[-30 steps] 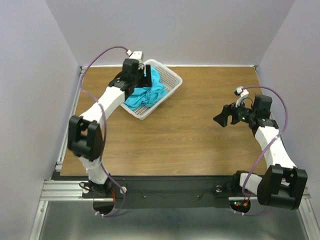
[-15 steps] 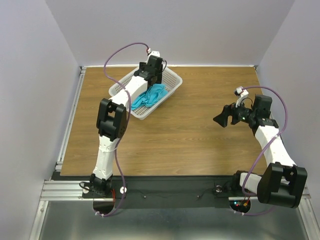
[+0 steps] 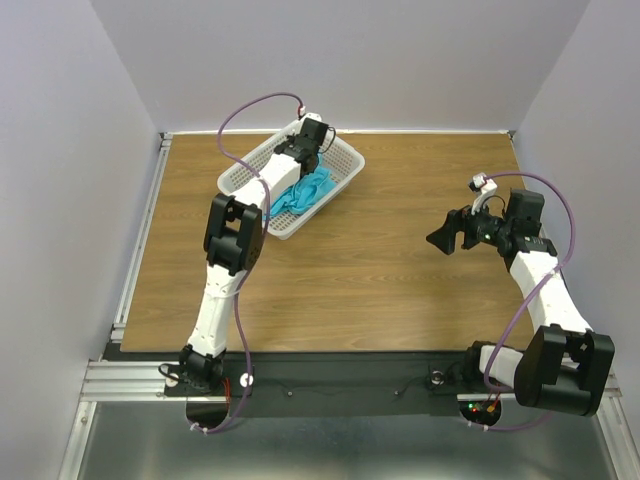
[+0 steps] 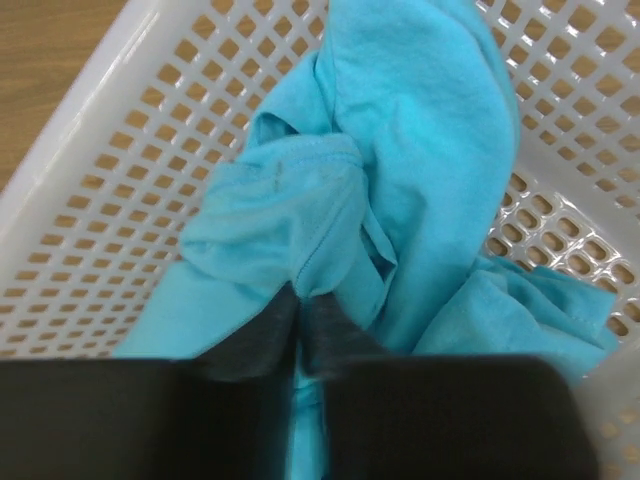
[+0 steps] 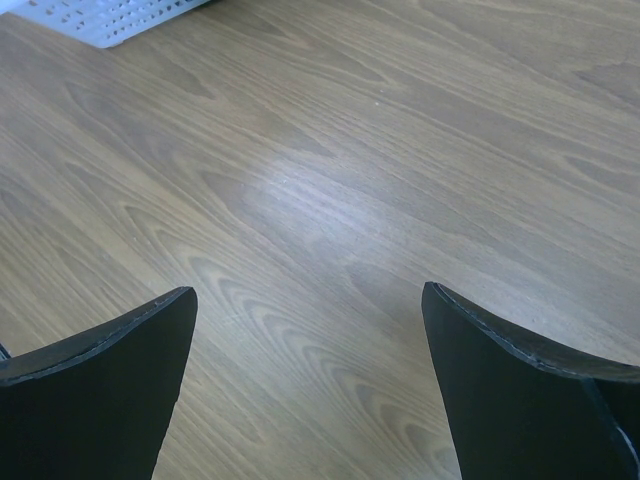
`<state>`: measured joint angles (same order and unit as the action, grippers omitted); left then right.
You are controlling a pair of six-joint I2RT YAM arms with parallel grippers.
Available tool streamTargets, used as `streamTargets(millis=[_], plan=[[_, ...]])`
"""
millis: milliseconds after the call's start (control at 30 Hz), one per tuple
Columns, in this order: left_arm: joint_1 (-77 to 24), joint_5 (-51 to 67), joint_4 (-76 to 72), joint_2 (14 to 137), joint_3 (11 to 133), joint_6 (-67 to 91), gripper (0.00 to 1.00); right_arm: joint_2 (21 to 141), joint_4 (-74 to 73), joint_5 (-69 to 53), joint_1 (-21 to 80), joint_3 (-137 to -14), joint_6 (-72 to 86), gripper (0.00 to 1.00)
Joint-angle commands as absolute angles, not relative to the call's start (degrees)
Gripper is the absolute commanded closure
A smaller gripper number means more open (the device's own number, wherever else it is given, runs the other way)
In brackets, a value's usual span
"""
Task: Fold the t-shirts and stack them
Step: Grab the tshirt from the pile
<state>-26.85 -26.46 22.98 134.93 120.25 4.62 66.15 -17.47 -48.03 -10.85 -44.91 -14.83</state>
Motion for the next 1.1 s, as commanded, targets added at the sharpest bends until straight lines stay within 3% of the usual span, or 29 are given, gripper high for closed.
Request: streamTargets(millis=[0,533,800,1067], plan=[[-26.72,-28.74,22.06,132.90,125.07,2.73,1.00,65.92,-15.21,-48.78,-11.25,-45.09,-15.47,0.00],[-28.12,-18.83,7.74,100.48,123.12,2.71,1.00,65.04,-15.21,-49.48,-11.43,-44.91,-15.65,0.00],[-28.21,-1.26,-3.94,95.98,130.77,15.10,1.00,65.04,-15.21,-48.78,-11.51,-44.91,-16.00,0.00],[-28.83,8.43,-10.36,96.42,138.25,27.76,1.00,65.30,-15.21,-46.76,-11.51,-45.09,-16.00,0.00]])
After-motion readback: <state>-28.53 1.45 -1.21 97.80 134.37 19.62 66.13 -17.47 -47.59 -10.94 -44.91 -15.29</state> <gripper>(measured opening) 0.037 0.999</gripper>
